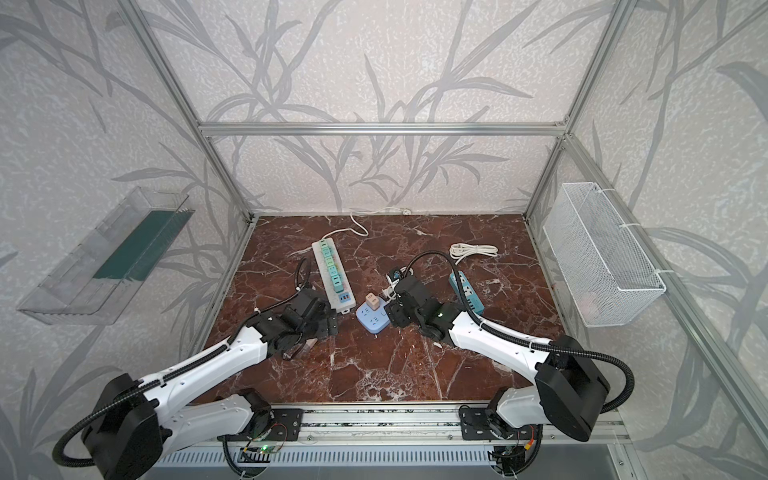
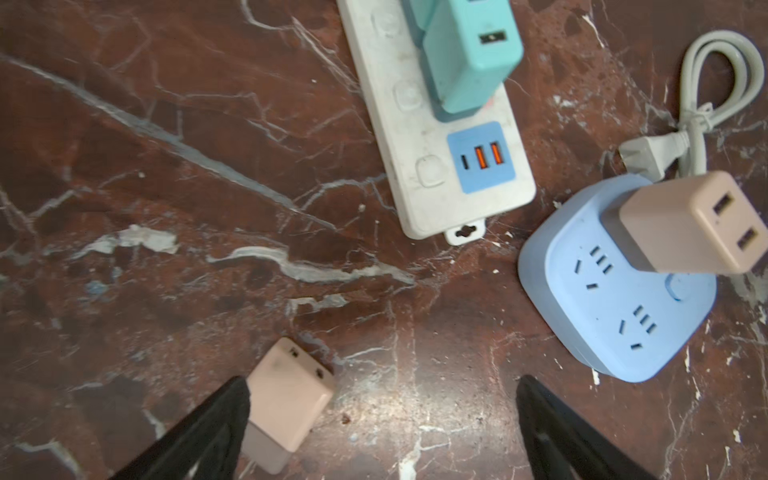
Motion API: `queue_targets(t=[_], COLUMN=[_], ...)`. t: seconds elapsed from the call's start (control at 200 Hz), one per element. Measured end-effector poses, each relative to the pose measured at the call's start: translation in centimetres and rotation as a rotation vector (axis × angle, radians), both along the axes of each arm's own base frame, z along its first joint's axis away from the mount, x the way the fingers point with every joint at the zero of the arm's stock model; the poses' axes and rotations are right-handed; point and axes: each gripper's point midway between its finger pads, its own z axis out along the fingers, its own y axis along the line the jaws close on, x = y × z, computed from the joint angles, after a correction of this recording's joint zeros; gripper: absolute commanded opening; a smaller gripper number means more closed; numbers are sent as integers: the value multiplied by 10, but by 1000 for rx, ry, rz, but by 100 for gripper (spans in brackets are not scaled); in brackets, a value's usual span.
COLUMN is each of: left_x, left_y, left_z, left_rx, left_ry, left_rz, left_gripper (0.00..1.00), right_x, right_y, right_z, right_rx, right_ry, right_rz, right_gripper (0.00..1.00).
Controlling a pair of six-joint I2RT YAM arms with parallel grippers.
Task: Insert the plug
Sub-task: 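Lift the beige adapter with the left gripper and carry it toward the right gripper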
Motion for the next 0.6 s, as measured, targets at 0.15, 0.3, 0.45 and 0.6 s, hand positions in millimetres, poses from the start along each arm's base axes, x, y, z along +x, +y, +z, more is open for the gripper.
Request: queue_targets(t=[0.15, 0.3, 0.45, 0.6], left_x=[-10, -15, -12, -7], left_y=[17, 22, 23, 22], left_z=[-14, -33, -45, -52], left_rx=[22, 65, 104, 119], left_ry=[33, 95, 122, 126], left_rz=[22, 24, 23, 17], left_gripper=[92, 92, 91, 87], right_x=[2, 1, -1, -1], right_y=[2, 3, 4, 5], right_z=[-2, -8, -8, -8], right_rx=[14, 12, 18, 22], right_ry=[6, 26, 33, 37], right_rz=[-14, -16, -6, 0], right_gripper=[76, 86, 89, 89])
